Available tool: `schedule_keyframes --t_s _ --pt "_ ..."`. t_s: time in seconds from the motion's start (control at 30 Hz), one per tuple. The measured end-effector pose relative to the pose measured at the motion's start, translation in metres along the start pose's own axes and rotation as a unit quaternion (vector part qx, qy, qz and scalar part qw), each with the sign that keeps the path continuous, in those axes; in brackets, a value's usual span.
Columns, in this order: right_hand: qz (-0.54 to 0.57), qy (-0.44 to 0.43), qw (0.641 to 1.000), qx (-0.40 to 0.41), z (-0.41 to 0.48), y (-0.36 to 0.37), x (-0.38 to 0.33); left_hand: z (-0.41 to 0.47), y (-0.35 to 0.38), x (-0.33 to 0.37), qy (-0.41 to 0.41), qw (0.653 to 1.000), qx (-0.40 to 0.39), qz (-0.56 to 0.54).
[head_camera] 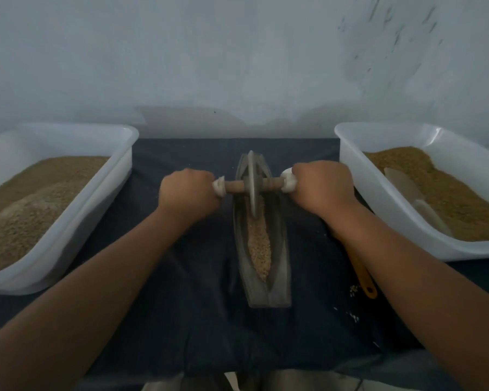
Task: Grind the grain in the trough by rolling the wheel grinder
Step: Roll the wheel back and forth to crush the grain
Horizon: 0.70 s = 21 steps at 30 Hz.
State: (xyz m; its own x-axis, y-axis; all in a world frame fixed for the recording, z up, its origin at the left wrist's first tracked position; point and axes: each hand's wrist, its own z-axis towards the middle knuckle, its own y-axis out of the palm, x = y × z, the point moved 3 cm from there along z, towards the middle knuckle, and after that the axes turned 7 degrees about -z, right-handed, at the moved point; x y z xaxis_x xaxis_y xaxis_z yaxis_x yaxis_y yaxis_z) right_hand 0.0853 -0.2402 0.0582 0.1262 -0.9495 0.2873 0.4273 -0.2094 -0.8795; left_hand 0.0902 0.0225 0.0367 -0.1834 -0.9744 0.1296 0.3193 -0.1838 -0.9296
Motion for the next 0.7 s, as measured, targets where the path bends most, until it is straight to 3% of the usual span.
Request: schedule_keyframes --t_s 0.07,0.27,0.47,0.53,0.6,0.7 --pt "0.008 -0.025 0.999 0.02 -0.012 -0.005 0.001 -0.021 0.0 -0.003 0.0 1.0 0.009 0.0" --pt "0.052 -0.037 0.994 0.09 -0.11 -0.012 0.008 -0.1 -0.021 0.001 0.178 0.973 0.145 -0.025" --pt "0.022 -0.002 0.996 0.089 -0.033 0.005 0.003 -0.022 -0.003 0.0 0.064 0.996 0.059 0.03" --pt "0.009 -0.005 0.999 0.047 -0.006 0.008 0.003 -0.005 0.003 -0.003 0.034 0.999 0.04 0.01" --pt "0.001 -0.024 0.999 0.029 -0.004 0.004 0.003 -0.011 0.005 -0.006 0.032 0.999 0.043 -0.003" --pt "0.039 -0.066 0.993 0.086 -0.037 -0.008 0.008 -0.043 0.004 -0.008 0.093 0.991 0.089 -0.022"
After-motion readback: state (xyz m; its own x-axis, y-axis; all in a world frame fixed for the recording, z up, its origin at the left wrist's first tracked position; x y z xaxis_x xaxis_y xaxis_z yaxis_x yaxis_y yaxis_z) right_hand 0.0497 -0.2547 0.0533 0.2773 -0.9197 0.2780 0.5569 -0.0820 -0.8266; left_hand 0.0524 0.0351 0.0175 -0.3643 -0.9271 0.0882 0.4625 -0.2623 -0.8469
